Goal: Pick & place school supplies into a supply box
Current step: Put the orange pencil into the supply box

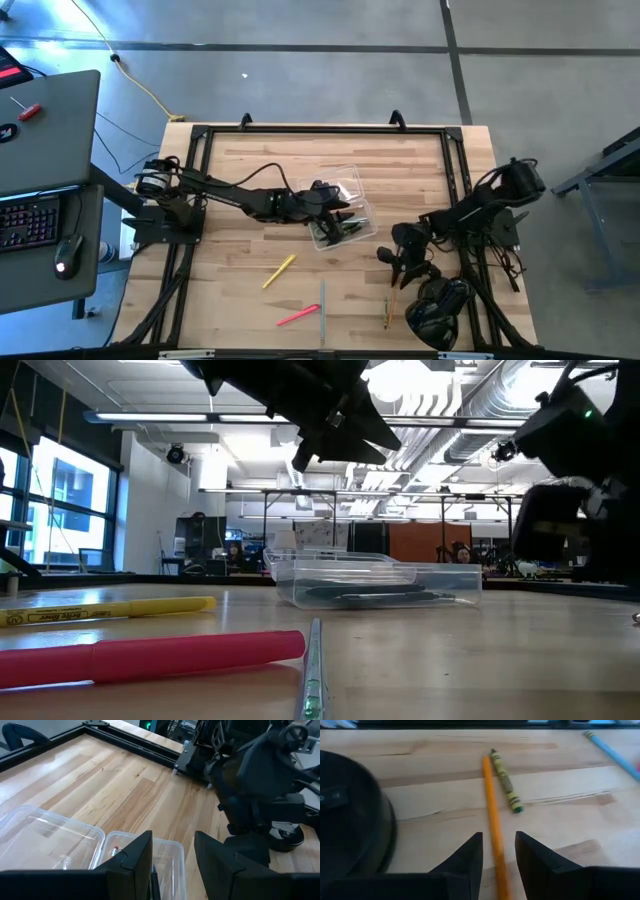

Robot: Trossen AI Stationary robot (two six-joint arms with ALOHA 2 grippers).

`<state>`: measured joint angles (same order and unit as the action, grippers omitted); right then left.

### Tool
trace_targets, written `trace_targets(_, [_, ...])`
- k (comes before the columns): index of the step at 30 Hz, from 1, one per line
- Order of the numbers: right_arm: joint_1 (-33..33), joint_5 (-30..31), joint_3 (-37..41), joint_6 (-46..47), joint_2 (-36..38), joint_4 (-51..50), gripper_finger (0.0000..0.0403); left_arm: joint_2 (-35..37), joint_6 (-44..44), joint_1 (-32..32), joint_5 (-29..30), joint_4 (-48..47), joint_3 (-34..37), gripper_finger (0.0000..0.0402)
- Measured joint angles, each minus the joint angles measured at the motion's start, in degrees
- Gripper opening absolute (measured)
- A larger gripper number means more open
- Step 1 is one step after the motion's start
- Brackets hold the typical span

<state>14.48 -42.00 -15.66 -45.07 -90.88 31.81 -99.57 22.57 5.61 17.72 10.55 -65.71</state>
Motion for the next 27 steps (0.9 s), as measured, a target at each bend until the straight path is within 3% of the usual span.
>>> trace_targets(11, [-3.96, -3.89, -0.04, -2.82, -7.71, 3.22, 0.0094, 0.00, 0.00, -0.02, -0.02, 0.00, 0.00, 0.0177])
trace_targets(17, [-5.52, -6.20, 0.00, 2.15, -12.21, 9.38, 0.0094, 0.00, 0.02, -0.02, -0.07, -0.02, 0.00, 0.0177])
trace_targets(27, [-3.60, -2.16, -1.06, 0.54, -16.68, 13.28, 0.0070, 0.00, 0.00, -0.02, -0.20, -0.04, 0.00, 0.0177])
